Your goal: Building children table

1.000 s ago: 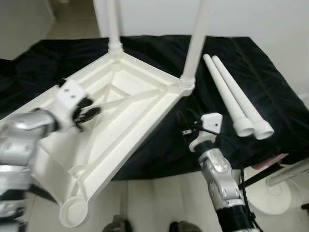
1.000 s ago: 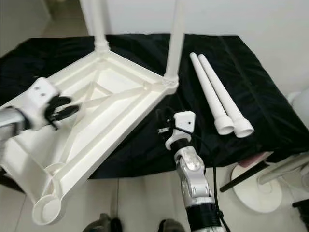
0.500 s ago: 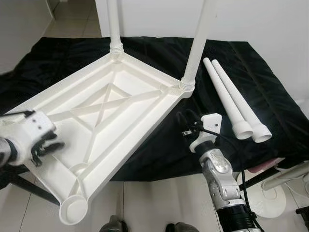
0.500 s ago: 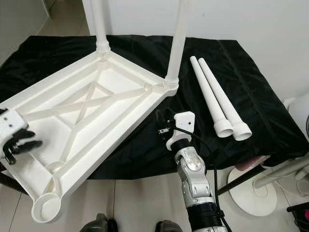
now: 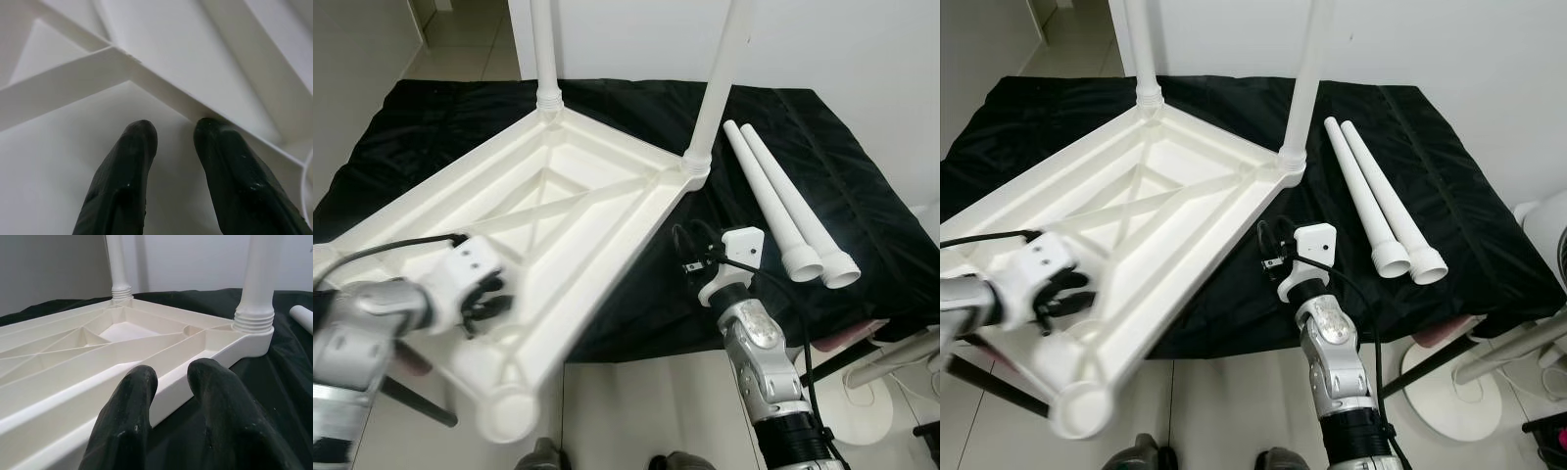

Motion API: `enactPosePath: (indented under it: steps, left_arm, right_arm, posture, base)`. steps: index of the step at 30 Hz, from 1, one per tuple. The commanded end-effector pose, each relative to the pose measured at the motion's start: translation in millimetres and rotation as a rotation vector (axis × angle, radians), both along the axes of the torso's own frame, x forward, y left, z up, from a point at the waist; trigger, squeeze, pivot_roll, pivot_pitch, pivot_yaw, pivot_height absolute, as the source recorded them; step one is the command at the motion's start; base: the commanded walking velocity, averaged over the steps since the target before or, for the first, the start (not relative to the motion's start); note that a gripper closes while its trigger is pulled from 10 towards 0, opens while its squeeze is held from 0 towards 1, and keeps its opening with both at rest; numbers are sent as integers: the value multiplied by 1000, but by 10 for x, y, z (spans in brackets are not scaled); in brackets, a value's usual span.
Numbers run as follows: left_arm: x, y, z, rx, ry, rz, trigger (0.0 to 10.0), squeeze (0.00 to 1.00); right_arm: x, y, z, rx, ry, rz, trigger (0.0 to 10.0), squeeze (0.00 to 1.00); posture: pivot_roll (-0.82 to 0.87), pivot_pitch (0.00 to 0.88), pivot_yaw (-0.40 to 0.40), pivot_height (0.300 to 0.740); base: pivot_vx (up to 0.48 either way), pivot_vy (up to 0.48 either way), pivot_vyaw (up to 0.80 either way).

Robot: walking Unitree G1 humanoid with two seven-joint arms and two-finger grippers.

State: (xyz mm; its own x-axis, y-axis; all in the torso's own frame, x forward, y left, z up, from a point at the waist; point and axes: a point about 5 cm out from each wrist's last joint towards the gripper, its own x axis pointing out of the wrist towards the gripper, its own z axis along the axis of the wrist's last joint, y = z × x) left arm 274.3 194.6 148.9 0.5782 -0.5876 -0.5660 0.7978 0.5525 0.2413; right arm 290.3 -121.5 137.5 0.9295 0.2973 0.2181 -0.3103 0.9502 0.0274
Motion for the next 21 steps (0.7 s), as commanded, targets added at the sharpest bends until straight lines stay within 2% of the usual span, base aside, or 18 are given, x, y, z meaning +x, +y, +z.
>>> enactPosePath:
  steps: [1, 3, 4, 5, 8, 12, 13, 14, 16, 18, 21]
  left_arm:
    - [74, -71, 7, 9, -57, 73, 10000, 0]
    - [91, -122, 4, -1, -59, 72, 10000, 0]
    - [180, -245, 8, -24, -83, 105, 10000, 0]
    - [180, -245, 8, -24, -83, 105, 10000, 0]
    - [298, -322, 23, -36, -116, 172, 10000, 0]
    - [388, -260, 54, -40, -150, 245, 10000, 0]
    - [388, -260, 54, -40, -150, 245, 10000, 0]
    - [406, -187, 165, -70, -199, 223, 10000, 0]
    - [408, -180, 177, -73, -205, 220, 10000, 0]
    - [420, -114, 285, -90, -263, 195, 10000, 0]
    - [428, -59, 362, -124, -284, 184, 10000, 0]
  right_arm:
    - [3, -21, -38, -3, 22, -9, 10000, 0]
    - [3, -24, -38, -3, 22, -10, 10000, 0]
    - [-2, -27, -40, -2, 22, -14, 10000, 0]
    - [-2, -27, -40, -2, 22, -14, 10000, 0]
    - [-6, -33, -39, -1, 22, -23, 10000, 0]
    - [-24, -56, -45, -2, 24, -33, 10000, 0]
    - [-24, -56, -45, -2, 24, -33, 10000, 0]
    - [-36, -77, -54, -3, 26, -41, 10000, 0]
    - [-37, -79, -55, -3, 26, -42, 10000, 0]
    - [-45, -78, -58, -2, 28, -42, 10000, 0]
    - [-54, -74, -58, -4, 28, -38, 10000, 0]
  posture:
    - [-46, 55, 2, 740]
    - [-46, 55, 2, 740]
    - [-49, 57, 6, 740]
    - [-49, 57, 6, 740]
    - [-61, 64, 13, 740]
    - [-68, 69, 18, 740]
    - [-68, 69, 18, 740]
    - [-70, 71, 19, 740]
    - [-70, 71, 19, 740]
    - [-70, 73, 19, 740]
    - [-68, 75, 17, 740]
  base:
    - [0, 0, 0]
    - [0, 0, 0]
    - [0, 0, 0]
    - [0, 0, 0]
    - [0, 0, 0]
    - [0, 0, 0]
    - [0, 0, 0]
    - [0, 0, 0]
    - [0, 0, 0]
    - [0, 0, 0]
    - [0, 0, 0]
